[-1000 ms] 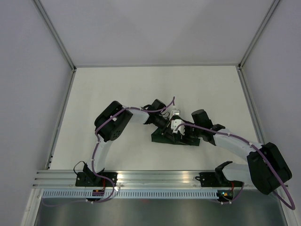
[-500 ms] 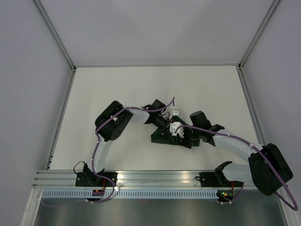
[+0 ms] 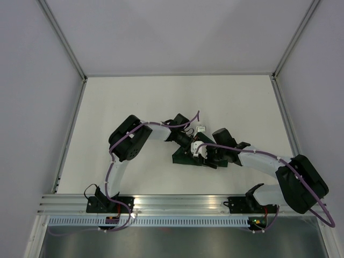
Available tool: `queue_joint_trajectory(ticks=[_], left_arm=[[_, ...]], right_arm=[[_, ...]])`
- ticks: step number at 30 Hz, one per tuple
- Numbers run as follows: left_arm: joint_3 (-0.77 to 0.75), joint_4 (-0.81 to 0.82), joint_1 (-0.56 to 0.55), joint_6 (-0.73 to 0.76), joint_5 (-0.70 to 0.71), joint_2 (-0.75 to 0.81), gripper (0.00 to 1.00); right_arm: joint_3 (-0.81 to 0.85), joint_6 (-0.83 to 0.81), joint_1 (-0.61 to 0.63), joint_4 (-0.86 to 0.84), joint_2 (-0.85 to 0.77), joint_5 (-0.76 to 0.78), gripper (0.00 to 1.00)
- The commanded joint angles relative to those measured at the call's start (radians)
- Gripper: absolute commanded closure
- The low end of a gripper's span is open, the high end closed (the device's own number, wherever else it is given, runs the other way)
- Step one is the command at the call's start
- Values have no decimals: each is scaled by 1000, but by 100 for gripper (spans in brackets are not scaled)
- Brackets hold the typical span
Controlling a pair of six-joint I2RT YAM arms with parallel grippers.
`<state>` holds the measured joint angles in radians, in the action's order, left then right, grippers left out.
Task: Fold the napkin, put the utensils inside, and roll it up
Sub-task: Roll the napkin at the center of the board.
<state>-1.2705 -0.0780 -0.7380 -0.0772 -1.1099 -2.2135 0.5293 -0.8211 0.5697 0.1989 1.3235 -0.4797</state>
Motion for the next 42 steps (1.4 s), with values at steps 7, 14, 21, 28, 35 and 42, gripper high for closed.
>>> queue_joint_trajectory(ticks=[7,14,21,28,35,42], left_arm=[[40,-65,-4,-27,226,43,58],[31,-60,8,-59,324,132,58],[53,-40,51,-73,403,212,57],[111,15,106,-108,496,314,57],[262,191,141,-150,703,511,58],[416,351,124,-105,757,696,58]], right_arm=[[44,-41,2,102,62,-39,62],[86,-84,1,215,137,-82,66],[150,-125,-16,323,209,-129,68],[228,-171,-63,430,302,-184,68],[372,-239,-122,605,454,-246,69],[515,-263,-160,729,594,-260,70]])
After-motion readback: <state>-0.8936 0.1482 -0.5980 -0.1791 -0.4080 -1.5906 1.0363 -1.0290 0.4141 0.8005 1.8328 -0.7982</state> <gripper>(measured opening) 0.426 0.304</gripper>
